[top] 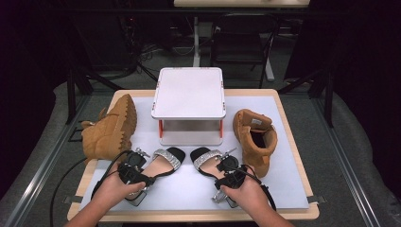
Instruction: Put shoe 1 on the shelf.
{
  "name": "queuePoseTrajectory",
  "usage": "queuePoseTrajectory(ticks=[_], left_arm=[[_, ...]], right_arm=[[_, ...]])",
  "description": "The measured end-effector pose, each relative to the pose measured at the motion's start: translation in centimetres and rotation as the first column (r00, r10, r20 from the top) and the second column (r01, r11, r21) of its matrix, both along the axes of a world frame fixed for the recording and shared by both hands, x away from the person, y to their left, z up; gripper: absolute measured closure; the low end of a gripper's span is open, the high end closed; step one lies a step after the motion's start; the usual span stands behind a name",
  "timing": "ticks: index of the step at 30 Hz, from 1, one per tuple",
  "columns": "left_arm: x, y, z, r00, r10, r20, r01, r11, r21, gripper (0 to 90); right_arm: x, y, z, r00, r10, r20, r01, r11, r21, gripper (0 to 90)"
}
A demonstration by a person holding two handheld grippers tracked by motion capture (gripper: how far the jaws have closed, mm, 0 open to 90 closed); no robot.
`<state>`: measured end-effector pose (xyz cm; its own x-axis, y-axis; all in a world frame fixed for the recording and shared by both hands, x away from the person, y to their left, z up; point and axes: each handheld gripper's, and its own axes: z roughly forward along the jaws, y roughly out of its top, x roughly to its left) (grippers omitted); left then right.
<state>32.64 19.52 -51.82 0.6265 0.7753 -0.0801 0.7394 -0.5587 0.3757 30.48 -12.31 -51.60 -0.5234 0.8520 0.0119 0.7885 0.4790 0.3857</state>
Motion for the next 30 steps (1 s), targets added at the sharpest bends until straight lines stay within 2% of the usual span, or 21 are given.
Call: queuePoseTrajectory(ticks=[1,2,3,6,7,11,14,17,18,20,21,23,24,25,30], left_arm=[[0.0,0.0,0.0,1.0,0.0,0.0,0.0,1.0,0.0,38.0],[-0.09,-0.21,-0.11,0.999,-0.043,0.015,0.043,0.9987,0.027,36.9],[-0.09,-0.25,-0.08,0.9987,-0.048,0.017,0.047,0.9984,0.032,36.4],[-0.05,-0.33,-0.07,0.9988,-0.048,0.015,0.047,0.9982,0.038,36.7],[-0.04,-0.36,-0.04,0.9989,-0.045,0.013,0.044,0.9981,0.044,37.1],[-0.1,-0.38,-0.06,0.9989,-0.043,0.02,0.042,0.9982,0.044,37.6],[-0.04,-0.37,-0.04,0.999,-0.043,0.014,0.043,0.9981,0.045,37.7],[-0.05,-0.39,-0.04,0.9991,-0.04,0.014,0.039,0.9982,0.045,38.0],[-0.05,-0.41,-0.05,0.9991,-0.04,0.012,0.039,0.9982,0.045,38.1],[0.02,-0.35,-0.04,0.9994,-0.035,0.009,0.034,0.9985,0.042,38.2],[0.07,-0.34,-0.04,0.9995,-0.032,0.006,0.032,0.9987,0.041,38.4],[0.09,-0.34,-0.03,0.9996,-0.029,0.004,0.029,0.9987,0.041,38.6],[0.11,-0.33,-0.03,0.9997,-0.026,0.002,0.026,0.9989,0.038,38.7],[0.11,-0.29,-0.03,0.9997,-0.022,0.001,0.022,0.9991,0.037,38.9],[-0.03,-0.3,-0.06,1.0,0.001,0.007,-0.001,0.9996,0.027,39.4]], right_arm=[[0.0,0.0,0.0,1.0,0.0,0.0,0.0,1.0,0.0,38.3],[0.13,-0.16,0.07,0.9999,0.001,-0.012,-0.001,1.0,0.004,38.3],[0.16,-0.18,0.05,0.9999,0.001,-0.014,-0.001,1.0,0.006,38.3],[0.13,-0.1,-0.09,1.0,0.001,-0.006,-0.001,0.9999,0.017,38.1],[0.12,-0.07,-0.05,0.9996,0.027,0.003,-0.027,0.9996,-0.011,37.6],[0.12,0.02,-0.11,0.9995,0.029,0.011,-0.029,0.9995,-0.013,37.5],[0.22,0.08,-0.14,0.9995,0.021,0.022,-0.021,0.9998,0.006,37.6],[0.34,0.1,-0.15,0.9995,0.024,0.023,-0.024,0.9997,-0.008,37.5],[0.53,0.11,-0.07,0.9993,0.038,0.007,-0.038,0.9991,-0.021,37.4],[0.58,0.25,-0.22,0.9996,0.026,0.012,-0.026,0.9996,-0.004,37.2],[0.71,0.18,-0.1,0.9992,0.04,-0.003,-0.04,0.9991,-0.018,37.4],[0.7,0.2,-0.17,0.9996,0.027,0.003,-0.027,0.9995,-0.016,37.6],[0.6,0.27,-0.24,0.9999,0.002,0.011,-0.002,1.0,-0.001,38.4],[0.62,0.25,-0.18,0.9999,0.008,0.008,-0.008,0.9999,-0.015,38.4],[0.58,0.28,-0.14,1.0,0.002,0.007,-0.002,0.9999,-0.017,38.8]])
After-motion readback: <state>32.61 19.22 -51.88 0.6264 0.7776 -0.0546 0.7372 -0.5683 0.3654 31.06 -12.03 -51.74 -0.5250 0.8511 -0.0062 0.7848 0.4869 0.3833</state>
